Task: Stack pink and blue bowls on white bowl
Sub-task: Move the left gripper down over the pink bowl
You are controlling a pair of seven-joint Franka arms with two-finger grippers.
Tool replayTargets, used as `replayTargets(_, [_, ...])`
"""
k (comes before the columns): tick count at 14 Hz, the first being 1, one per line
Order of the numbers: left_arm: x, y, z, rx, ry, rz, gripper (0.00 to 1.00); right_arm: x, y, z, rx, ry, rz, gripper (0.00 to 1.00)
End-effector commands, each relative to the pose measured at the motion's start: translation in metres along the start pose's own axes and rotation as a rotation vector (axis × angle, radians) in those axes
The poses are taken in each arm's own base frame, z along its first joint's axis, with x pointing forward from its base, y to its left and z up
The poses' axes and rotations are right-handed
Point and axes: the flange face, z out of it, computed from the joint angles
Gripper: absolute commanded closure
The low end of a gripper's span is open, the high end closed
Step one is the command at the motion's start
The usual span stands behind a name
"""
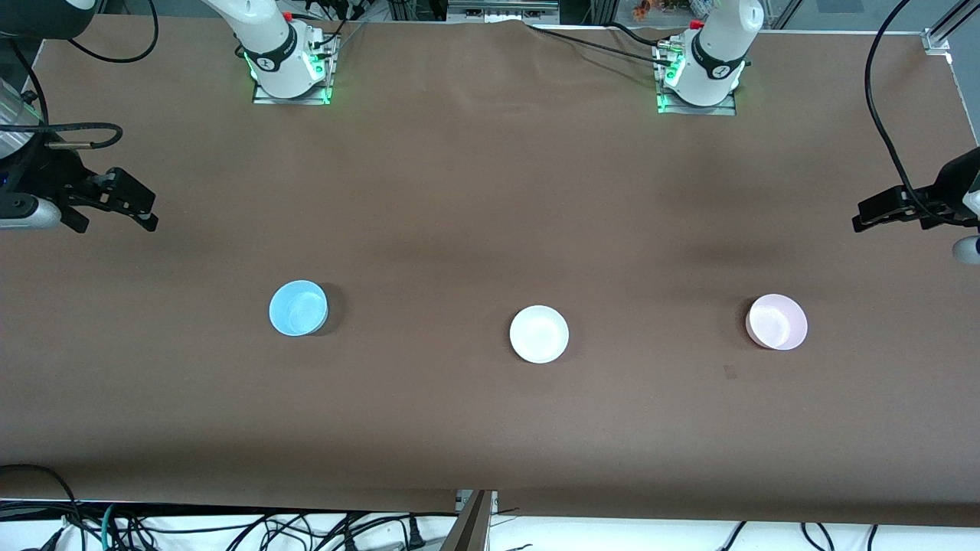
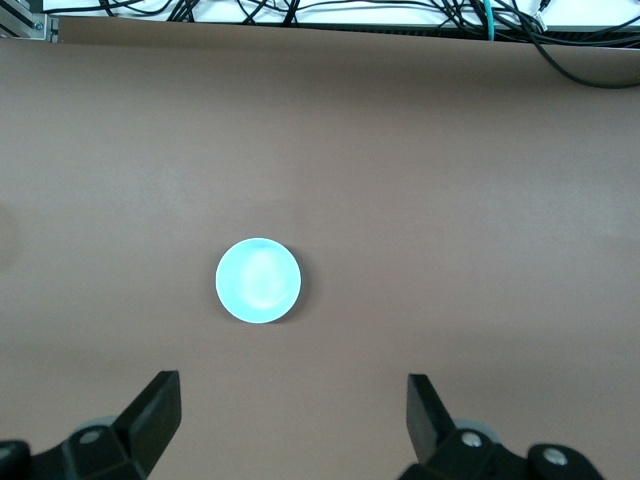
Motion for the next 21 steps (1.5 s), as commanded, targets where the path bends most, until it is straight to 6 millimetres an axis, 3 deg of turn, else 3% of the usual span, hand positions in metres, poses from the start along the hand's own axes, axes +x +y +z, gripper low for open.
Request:
replayTargets(1, [0.010, -0.031, 0.027, -0.070, -0.053, -0.058, 0.00, 0.004, 0.002, -0.005, -0.003, 0.027, 0.016, 0.00])
replayTargets(5, [0.043, -0.059, 0.117, -0.075, -0.193, -0.102, 0.00, 0.005, 0.002, -0.006, -0.001, 0.034, 0.021, 0.00])
replayTargets(10, [0.084, -0.078, 0.199, -0.081, -0.179, -0.127, 0.00, 0.005, 0.003, -0.006, -0.001, 0.034, 0.023, 0.00])
replayTargets(13, [0.107, -0.104, 0.256, -0.134, -0.138, -0.061, 0.00, 0.005, 0.003, -0.006, 0.000, 0.034, 0.025, 0.00])
replayTargets(16, [0.121, -0.128, 0.299, -0.162, -0.080, -0.035, 0.00, 0.005, 0.002, -0.005, 0.000, 0.033, 0.022, 0.00])
replayTargets(21, [0.117, -0.134, 0.340, -0.185, -0.027, -0.019, 0.00, 0.004, 0.002, -0.006, 0.000, 0.028, 0.022, 0.00])
